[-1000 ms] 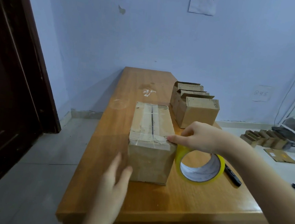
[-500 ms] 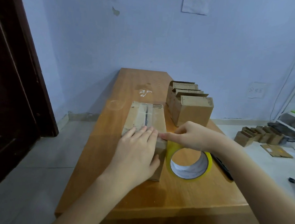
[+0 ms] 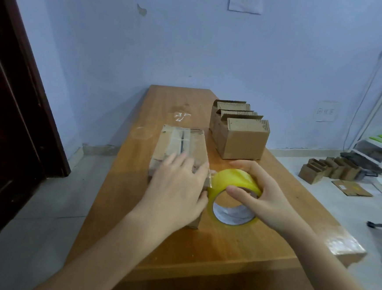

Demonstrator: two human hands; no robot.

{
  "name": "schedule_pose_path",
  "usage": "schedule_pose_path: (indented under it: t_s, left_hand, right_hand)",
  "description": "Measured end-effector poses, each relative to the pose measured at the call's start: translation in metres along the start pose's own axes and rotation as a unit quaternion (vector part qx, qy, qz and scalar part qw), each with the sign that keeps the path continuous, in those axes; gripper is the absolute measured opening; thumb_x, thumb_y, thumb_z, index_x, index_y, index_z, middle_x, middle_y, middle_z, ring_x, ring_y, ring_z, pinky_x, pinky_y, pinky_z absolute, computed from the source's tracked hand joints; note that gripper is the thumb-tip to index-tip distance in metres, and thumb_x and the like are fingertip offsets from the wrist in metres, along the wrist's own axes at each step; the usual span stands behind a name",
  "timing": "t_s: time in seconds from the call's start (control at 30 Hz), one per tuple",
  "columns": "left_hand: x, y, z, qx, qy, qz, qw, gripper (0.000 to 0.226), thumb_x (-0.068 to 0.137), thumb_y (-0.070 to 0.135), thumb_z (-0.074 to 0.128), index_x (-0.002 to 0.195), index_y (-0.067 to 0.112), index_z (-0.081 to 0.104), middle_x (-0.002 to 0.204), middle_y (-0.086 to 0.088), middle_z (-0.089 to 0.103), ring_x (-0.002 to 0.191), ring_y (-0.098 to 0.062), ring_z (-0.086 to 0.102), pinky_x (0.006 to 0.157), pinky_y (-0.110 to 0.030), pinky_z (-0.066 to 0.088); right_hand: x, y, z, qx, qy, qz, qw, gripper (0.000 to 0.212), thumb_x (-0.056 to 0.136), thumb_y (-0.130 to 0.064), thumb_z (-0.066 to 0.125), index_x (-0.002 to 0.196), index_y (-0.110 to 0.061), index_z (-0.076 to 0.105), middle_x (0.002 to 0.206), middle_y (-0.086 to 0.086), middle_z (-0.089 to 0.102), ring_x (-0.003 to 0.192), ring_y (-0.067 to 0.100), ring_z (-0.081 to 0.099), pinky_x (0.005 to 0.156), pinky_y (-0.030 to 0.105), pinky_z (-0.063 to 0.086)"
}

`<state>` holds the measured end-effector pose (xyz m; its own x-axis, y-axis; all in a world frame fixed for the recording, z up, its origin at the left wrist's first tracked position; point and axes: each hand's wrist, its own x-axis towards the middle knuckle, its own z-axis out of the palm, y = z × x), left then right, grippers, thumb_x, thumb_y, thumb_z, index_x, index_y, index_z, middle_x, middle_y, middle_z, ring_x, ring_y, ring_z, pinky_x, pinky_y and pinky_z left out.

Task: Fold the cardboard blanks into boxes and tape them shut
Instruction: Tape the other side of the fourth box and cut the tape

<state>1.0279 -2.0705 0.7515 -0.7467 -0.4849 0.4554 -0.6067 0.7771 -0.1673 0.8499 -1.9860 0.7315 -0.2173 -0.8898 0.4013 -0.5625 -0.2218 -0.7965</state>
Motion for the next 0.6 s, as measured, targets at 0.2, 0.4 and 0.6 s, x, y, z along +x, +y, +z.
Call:
schedule_pose_path:
  t_s: [0.2, 0.4, 0.6]
  left_hand:
    - [0.001, 0.003, 0.009, -0.031, 0.025, 0.031, 0.999, 0.067, 0.064, 0.022, 0.069, 0.125, -0.004, 0.056, 0.122, -0.019, 0.061, 0.110, -0.028, 0.063, 0.097, -0.036, 0.041]
    - [-0.007, -0.008, 0.013, 0.000, 0.011, 0.050, 0.999, 0.080, 0.049, 0.007, 0.087, 0.123, -0.005, 0.058, 0.122, -0.019, 0.062, 0.109, -0.027, 0.063, 0.093, -0.035, 0.046]
    - [-0.007, -0.011, 0.010, -0.009, -0.004, 0.059, 0.998, 0.085, 0.045, 0.007, 0.092, 0.123, -0.004, 0.058, 0.121, -0.017, 0.063, 0.106, -0.024, 0.065, 0.089, -0.034, 0.050]
  right_hand:
    - [0.008, 0.006, 0.014, 0.051, 0.139, -0.020, 0.989, 0.018, 0.077, -0.044, 0.069, 0.085, -0.028, 0.067, 0.082, -0.013, 0.068, 0.081, 0.004, 0.063, 0.069, 0.016, 0.048]
    - [0.013, -0.008, 0.007, -0.020, 0.090, -0.008, 0.996, 0.005, 0.083, -0.021, 0.068, 0.082, -0.024, 0.064, 0.069, -0.002, 0.061, 0.061, 0.004, 0.054, 0.057, 0.012, 0.043]
    - [0.004, -0.001, -0.001, -0.318, 0.020, -0.024, 0.947, 0.025, 0.076, -0.056, 0.052, 0.087, -0.034, 0.058, 0.054, -0.014, 0.053, 0.054, 0.007, 0.051, 0.048, 0.017, 0.028]
